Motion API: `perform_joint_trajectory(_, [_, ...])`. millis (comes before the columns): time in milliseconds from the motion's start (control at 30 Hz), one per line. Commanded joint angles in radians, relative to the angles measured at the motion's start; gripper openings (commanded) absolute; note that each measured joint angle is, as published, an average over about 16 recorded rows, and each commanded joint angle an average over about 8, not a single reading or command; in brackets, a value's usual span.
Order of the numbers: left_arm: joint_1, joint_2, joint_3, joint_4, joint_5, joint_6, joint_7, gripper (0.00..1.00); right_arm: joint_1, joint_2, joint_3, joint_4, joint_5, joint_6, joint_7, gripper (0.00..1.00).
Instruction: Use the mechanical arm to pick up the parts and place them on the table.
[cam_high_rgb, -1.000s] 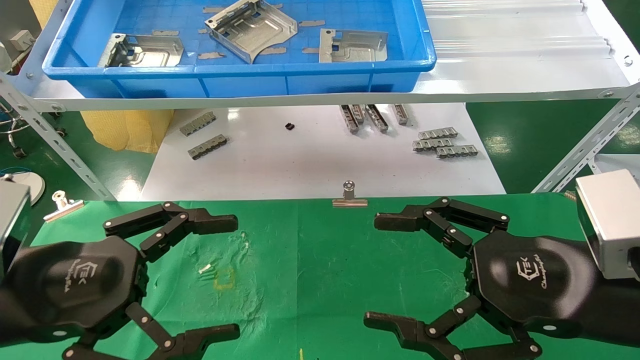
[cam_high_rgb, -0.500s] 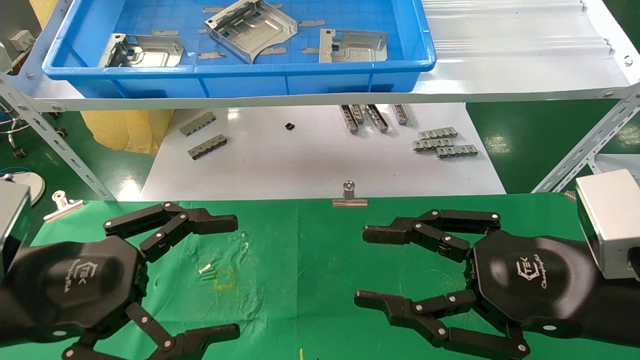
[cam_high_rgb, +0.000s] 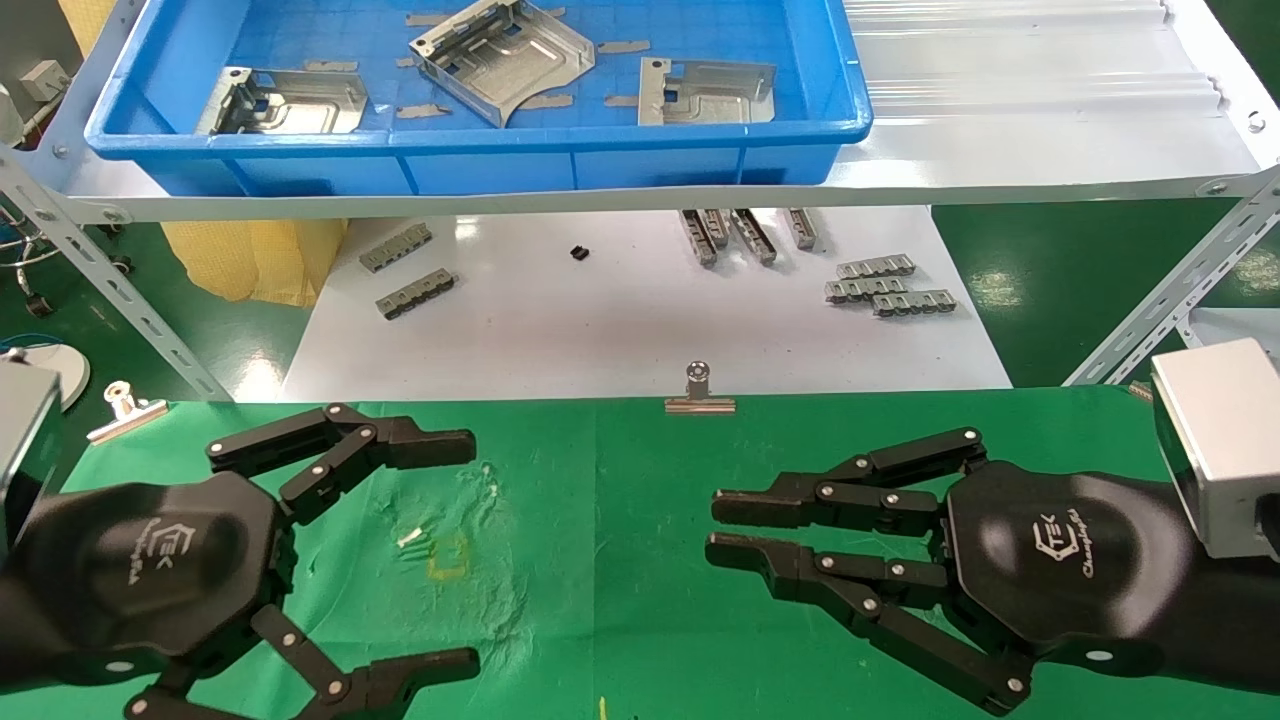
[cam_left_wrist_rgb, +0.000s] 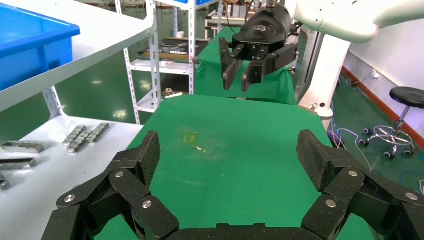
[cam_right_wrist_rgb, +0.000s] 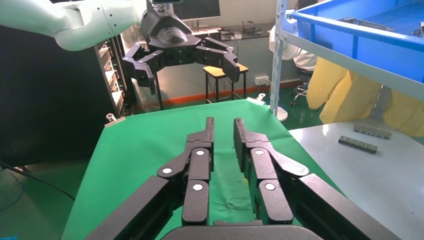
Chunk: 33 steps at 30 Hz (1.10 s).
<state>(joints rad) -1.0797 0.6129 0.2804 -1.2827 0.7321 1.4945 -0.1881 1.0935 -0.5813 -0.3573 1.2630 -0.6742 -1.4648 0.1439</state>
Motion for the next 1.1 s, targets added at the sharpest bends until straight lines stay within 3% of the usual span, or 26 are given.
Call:
perform_joint_trajectory(33, [0.003, -0.001, 0.0, 0.0, -0.001, 0.0, 0.001, 1.0, 0.0, 0.0, 0.0, 0.0, 0.0, 0.0, 0.0, 0.0])
perform_joint_trajectory(267, [-0.089, 0.024, 0.012, 0.021, 0.039, -0.009, -0.011, 1.0, 0.0, 0.0, 0.0, 0.0, 0.0, 0.0, 0.0, 0.0])
perform_joint_trajectory(433, [-0.283, 0.097, 0.045, 0.137, 0.133, -0.013, 0.0, 1.0, 0.0, 0.0, 0.0, 0.0, 0.0, 0.0, 0.0, 0.0])
perform_joint_trajectory(600, [-0.517, 0.223, 0.106, 0.386, 0.279, -0.045, 0.051, 1.0, 0.0, 0.0, 0.0, 0.0, 0.0, 0.0, 0.0, 0.0])
perform_joint_trajectory(800, [-0.743, 0.399, 0.169, 0.745, 0.463, -0.256, 0.139, 1.0, 0.0, 0.0, 0.0, 0.0, 0.0, 0.0, 0.0, 0.0])
perform_joint_trajectory(967, [-0.859, 0.533, 0.209, 0.973, 0.562, -0.45, 0.187, 1.0, 0.0, 0.0, 0.0, 0.0, 0.0, 0.0, 0.0, 0.0])
perform_joint_trajectory(1000, [-0.876, 0.555, 0.216, 1.011, 0.576, -0.479, 0.194, 0.96, 0.0, 0.0, 0.0, 0.0, 0.0, 0.0, 0.0, 0.01])
perform_joint_trajectory(1100, [-0.916, 0.611, 0.236, 1.104, 0.612, -0.551, 0.206, 0.62, 0.0, 0.0, 0.0, 0.0, 0.0, 0.0, 0.0, 0.37])
